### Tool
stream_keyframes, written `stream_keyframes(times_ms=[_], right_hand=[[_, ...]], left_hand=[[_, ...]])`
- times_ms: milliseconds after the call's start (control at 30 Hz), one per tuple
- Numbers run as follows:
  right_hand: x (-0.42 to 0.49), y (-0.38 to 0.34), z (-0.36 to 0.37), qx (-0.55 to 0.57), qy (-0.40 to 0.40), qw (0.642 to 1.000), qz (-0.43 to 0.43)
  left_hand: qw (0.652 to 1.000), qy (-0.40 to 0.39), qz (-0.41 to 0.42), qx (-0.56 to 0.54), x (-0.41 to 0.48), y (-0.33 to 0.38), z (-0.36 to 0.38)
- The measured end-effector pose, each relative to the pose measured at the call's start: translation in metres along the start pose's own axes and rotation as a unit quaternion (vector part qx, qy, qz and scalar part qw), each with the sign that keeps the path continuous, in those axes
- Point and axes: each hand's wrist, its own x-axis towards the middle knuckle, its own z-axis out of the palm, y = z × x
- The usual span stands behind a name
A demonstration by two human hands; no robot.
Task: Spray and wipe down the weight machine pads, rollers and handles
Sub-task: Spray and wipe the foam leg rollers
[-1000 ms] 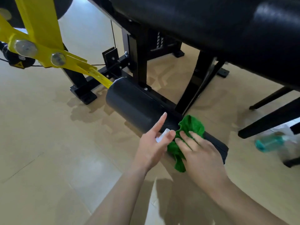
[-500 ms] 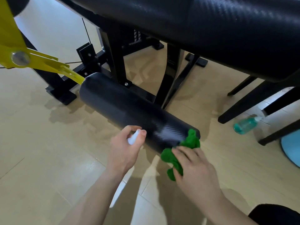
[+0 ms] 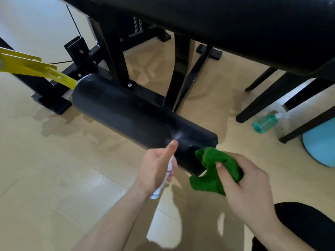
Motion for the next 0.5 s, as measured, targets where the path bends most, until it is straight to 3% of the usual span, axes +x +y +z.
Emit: stream_keyframes(times_ms=[133,233,500], right_hand=[[0.015,0.002,-0.012,0.006,0.081,0.996,0.030],[0.023,0.001,-0.008,0.006,0.087,0.996,0.028],[0.039,0.015,0.006,-0.017,0.080,0.991,-0.104]], left_hand=[[0.999,-0.026,-0.045,-0.008,-0.007,0.004,0.008],[0.998,-0.023,-0.053,-0.018,-0.006,0.007,0.009],[0.998,-0.020,-0.064,0.017,-0.014,0.005,0.007]])
